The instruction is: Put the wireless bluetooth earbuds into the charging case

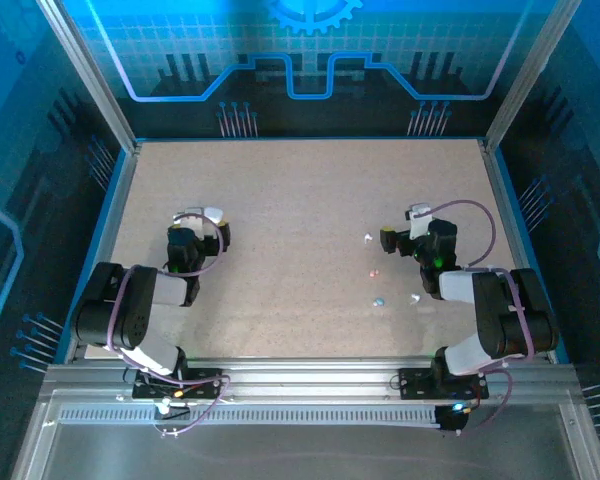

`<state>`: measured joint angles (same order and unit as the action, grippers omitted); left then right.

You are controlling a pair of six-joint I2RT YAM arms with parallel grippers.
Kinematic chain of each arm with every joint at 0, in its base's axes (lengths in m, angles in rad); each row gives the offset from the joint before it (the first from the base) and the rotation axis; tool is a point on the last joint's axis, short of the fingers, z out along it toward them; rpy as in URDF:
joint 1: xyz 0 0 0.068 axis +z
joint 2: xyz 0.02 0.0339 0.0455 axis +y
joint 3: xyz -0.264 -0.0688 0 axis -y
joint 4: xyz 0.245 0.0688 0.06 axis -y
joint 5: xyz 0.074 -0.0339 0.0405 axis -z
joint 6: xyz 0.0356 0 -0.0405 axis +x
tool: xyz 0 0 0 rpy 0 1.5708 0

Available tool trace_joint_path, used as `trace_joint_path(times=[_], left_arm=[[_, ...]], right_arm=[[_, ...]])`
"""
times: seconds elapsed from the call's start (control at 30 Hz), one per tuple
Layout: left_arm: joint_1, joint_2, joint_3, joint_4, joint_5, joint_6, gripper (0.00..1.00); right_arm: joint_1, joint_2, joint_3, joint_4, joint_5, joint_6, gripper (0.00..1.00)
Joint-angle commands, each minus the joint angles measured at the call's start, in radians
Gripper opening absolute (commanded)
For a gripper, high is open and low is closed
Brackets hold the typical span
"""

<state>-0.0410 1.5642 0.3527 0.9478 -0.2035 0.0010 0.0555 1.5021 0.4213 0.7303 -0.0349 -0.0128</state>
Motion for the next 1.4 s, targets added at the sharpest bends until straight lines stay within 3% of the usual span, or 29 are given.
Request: trace_joint_path(times=[0.0, 0.53, 0.83, 0.97, 1.13, 1.23, 1.37], left_arm=[[0.007, -0.01, 0.02, 0.001, 0.017, -0.001, 0.99], [0.03, -0.011, 0.022, -0.006, 0.048, -0.019, 0.99], [0.029, -0.013, 0.016, 0.003, 0.062, -0.013, 0.99], [0.03, -0.086, 0.003, -0.036, 0.019, -0.027, 0.99], [0.031, -0.271, 0.079, -0.364, -0.098, -0.111, 0.99], [0.03, -0.374, 0.122, -0.507, -0.186, -0.198, 0.99], [0.032, -0.467, 0.239, -0.822, -0.317, -0.342, 0.99]], right_arm=[[-0.017, 0.0, 0.009, 0.024, -0.008, -0.014, 1.0], [-0.04, 0.003, 0.01, 0.027, -0.023, 0.009, 1.0], [-0.011, 0.002, 0.012, 0.02, 0.03, -0.004, 1.0], [0.021, -0.053, 0.012, -0.019, 0.084, -0.022, 1.0], [0.02, -0.214, 0.148, -0.429, 0.144, 0.09, 1.0], [0.022, -0.277, 0.248, -0.675, 0.194, 0.22, 1.0], [0.01, -0.294, 0.425, -0.981, 0.185, 0.464, 1.0]])
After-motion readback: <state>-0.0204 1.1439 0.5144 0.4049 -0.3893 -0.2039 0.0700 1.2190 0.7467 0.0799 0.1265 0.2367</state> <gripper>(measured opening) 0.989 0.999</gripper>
